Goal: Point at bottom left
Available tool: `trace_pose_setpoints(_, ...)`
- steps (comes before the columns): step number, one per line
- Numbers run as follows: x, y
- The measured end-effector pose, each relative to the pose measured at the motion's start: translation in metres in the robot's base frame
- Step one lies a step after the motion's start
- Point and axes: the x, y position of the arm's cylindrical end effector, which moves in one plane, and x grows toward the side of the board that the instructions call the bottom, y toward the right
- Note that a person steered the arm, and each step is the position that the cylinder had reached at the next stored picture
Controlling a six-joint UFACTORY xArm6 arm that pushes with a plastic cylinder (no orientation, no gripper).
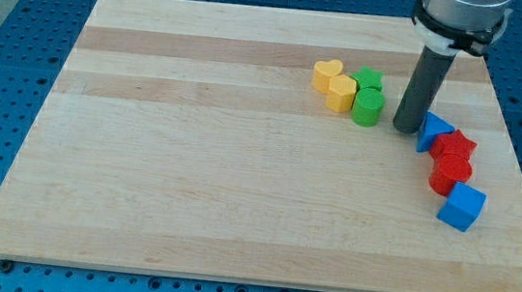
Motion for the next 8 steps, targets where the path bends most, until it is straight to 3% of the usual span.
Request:
trace_pose_setpoints(2, -0.009, 0.0)
trace_pose_setpoints(3, -0.046, 0.015)
trace_pose_setpoints(4, -0.048, 0.071)
trace_pose_setpoints(6, -0.008, 0.088)
trace_pose_setpoints(8, 0.028, 0.028)
